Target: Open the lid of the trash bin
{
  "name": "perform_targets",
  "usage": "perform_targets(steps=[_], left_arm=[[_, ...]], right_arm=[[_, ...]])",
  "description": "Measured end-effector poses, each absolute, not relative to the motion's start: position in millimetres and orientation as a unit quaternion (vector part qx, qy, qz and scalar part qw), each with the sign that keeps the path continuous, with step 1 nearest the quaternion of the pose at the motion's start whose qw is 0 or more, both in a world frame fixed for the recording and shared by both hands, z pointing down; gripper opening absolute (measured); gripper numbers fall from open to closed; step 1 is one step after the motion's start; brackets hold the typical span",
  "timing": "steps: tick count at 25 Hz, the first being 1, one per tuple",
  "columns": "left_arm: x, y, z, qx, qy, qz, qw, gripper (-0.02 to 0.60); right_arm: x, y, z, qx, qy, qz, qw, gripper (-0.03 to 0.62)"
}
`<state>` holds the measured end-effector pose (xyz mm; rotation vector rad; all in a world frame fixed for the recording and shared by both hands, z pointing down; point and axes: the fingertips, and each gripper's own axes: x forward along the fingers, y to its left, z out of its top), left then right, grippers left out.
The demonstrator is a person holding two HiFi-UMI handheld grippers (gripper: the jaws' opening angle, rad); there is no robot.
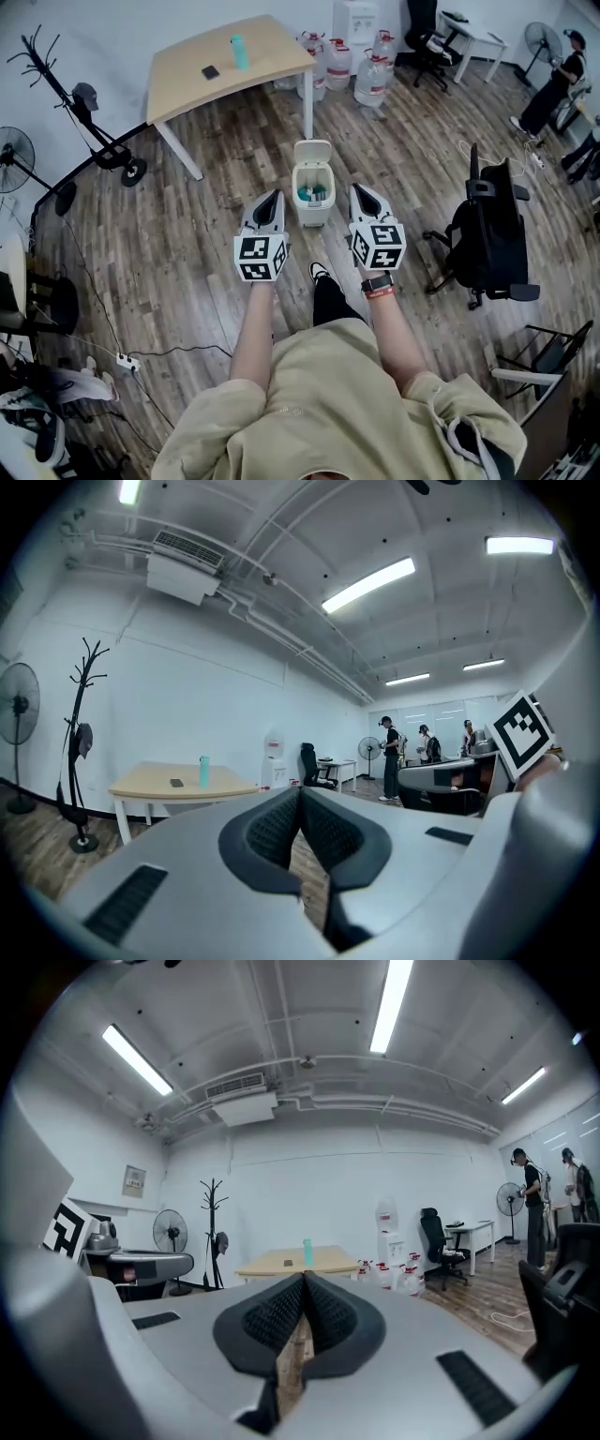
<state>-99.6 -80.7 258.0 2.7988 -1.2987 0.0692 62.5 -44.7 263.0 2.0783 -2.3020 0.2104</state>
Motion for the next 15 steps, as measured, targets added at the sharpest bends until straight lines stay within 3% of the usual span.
perform_targets(steps=[15], left_arm=[[-82,-86,270,0.909,-0.414,0.001,0.043,0.021]], right_arm=[[70,-43,278,0.662,-0.744,0.082,0.026,0.011]])
